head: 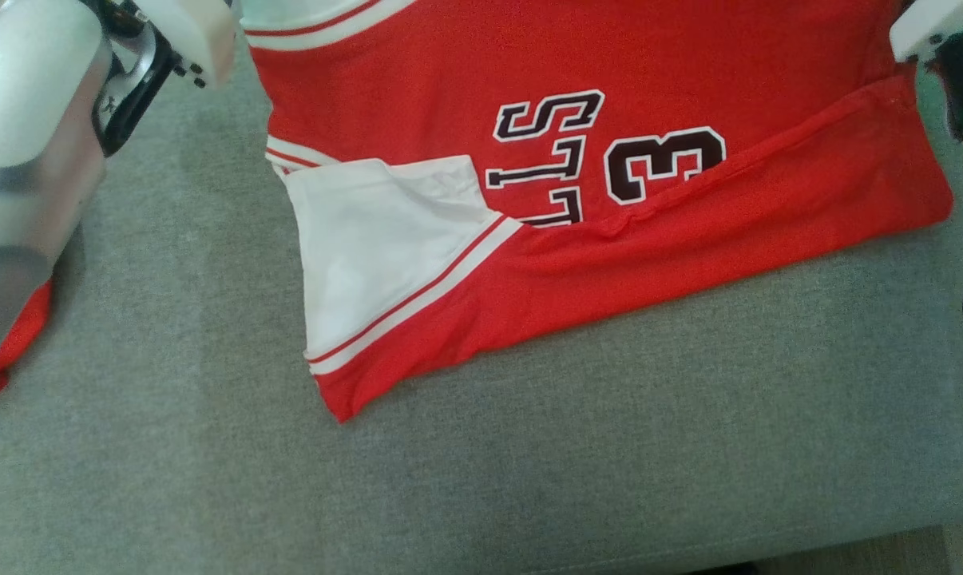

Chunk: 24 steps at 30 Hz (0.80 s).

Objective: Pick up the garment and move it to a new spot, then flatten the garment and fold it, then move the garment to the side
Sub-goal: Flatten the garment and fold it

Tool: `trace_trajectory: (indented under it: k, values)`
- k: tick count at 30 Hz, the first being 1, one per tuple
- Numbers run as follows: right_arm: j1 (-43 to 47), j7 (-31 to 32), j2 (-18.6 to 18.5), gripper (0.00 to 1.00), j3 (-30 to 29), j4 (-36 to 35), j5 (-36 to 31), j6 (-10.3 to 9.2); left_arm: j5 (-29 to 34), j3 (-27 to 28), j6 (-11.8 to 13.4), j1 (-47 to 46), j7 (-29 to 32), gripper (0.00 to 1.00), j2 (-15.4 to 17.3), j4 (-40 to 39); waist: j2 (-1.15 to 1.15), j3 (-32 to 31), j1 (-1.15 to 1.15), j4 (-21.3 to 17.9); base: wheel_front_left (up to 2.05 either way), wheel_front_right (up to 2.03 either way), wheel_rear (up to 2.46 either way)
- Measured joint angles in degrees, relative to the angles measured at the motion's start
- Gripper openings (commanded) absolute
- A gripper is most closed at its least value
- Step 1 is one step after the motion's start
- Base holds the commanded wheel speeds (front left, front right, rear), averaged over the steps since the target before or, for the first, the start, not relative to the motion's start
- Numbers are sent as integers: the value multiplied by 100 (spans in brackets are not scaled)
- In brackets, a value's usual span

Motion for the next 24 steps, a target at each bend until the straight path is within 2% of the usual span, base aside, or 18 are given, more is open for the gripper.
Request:
trace_trajectory:
  k: [5,13,18,24]
  values:
    - [326,193,-97,0,358,-183,411,0,144,-353,-91,77,-69,0,60,-22,0,-197,0,61,0,0,0]
    - [1210,840,-655,0,1061,-575,1118,0,145,-670,-142,884,101,0,381,-687,0,-677,-1,145,0,0,0]
    - [1505,1246,-996,0,1439,-876,1553,0,-67,-766,-142,1335,589,0,749,-1503,0,-992,-1,188,0,0,0]
    - [1802,1625,-1344,0,1891,-1102,1889,0,-414,-905,-142,1811,1480,0,1335,-2884,0,-1247,-2,246,0,0,0]
